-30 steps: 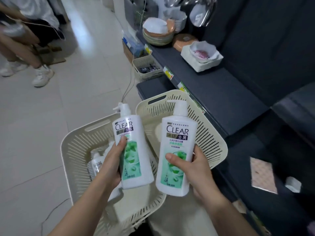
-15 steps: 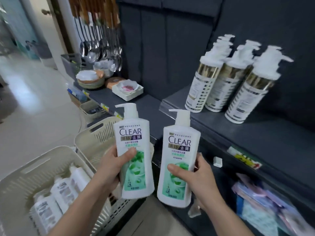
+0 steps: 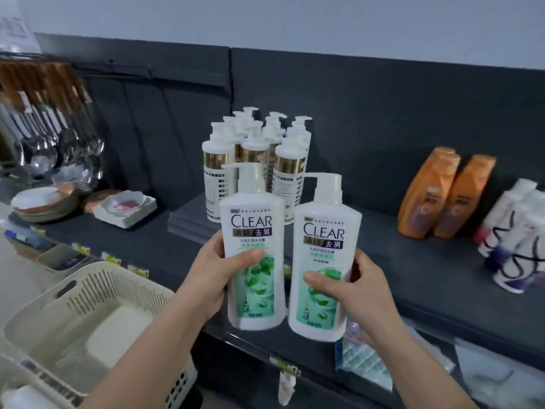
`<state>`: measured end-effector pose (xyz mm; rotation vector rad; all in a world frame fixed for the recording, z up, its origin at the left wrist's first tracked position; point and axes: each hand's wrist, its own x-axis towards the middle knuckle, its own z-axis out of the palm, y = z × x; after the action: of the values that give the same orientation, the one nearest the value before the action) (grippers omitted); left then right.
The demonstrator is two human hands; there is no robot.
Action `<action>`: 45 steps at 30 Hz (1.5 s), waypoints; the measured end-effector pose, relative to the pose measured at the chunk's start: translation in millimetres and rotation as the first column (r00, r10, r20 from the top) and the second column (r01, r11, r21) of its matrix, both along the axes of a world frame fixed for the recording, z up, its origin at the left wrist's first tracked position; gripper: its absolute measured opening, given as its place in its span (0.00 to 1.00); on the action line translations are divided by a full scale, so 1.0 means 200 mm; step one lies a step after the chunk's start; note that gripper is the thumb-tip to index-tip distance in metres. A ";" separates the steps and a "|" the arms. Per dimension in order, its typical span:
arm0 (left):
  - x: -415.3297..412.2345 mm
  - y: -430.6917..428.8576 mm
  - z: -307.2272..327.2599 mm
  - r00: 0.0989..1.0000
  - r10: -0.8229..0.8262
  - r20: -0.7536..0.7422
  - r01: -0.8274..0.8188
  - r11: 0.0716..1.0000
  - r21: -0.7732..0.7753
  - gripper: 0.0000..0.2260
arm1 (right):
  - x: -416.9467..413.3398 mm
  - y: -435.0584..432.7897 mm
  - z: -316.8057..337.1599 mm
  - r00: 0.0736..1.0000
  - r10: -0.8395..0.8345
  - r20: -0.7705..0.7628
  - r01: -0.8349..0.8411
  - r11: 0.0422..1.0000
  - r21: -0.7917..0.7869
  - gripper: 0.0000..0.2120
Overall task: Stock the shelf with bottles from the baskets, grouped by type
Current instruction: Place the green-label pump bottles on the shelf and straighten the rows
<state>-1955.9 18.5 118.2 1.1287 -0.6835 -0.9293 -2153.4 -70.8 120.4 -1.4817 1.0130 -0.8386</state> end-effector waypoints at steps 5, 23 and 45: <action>-0.10 -0.30 0.11 0.988 -0.126 0.083 0.131 0.990 -0.052 0.23 | -0.11 -0.20 0.07 0.994 -0.093 0.065 0.096 0.994 -0.056 0.23; -0.03 -1.25 0.08 0.951 -0.267 0.155 0.268 0.963 0.016 0.21 | -0.10 -0.95 -0.01 0.945 -0.282 0.167 0.295 0.954 -0.059 0.25; 0.01 -1.60 -0.09 0.870 -0.214 0.444 0.159 0.975 0.158 0.28 | -0.06 -1.37 -0.15 0.969 -0.244 0.027 0.245 0.966 -0.084 0.27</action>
<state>-1953.5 -302.4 100.1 1.4257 -1.1550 -0.8775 -2164.6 -344.6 90.0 -1.4375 1.1762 -1.0811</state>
